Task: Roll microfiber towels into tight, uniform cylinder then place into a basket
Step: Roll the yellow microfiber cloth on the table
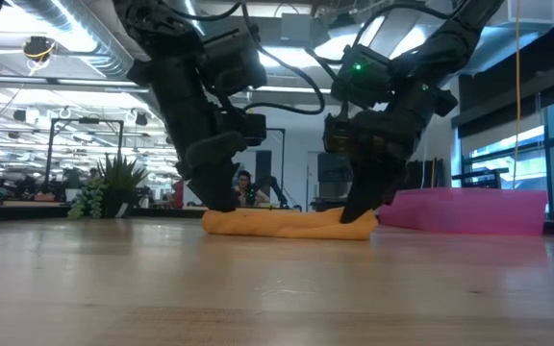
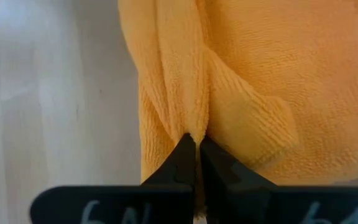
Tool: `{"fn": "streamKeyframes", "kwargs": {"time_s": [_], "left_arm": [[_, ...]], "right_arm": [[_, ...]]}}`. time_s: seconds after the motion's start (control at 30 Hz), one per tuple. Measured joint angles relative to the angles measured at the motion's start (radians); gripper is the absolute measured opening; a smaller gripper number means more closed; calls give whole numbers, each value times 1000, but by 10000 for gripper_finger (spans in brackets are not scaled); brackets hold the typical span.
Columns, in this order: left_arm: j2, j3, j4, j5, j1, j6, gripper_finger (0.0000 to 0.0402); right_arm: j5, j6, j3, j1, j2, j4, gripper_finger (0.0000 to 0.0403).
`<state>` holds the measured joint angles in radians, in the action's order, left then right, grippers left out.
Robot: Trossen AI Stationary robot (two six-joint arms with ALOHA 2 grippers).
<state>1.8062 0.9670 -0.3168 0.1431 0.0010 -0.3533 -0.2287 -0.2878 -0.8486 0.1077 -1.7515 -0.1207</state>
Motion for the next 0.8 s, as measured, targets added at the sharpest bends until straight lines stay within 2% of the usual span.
{"fn": "streamKeyframes", "kwargs": {"time_s": [0.63,0.8], "left_arm": [[4,0,-3,-104,-138,-41,0],[5,-1,-1,-106,-148,-57,0]], "right_arm": [[9,-51,0,-146,0,9,8],[8,-32,-1,-152,0,11,23]]}}
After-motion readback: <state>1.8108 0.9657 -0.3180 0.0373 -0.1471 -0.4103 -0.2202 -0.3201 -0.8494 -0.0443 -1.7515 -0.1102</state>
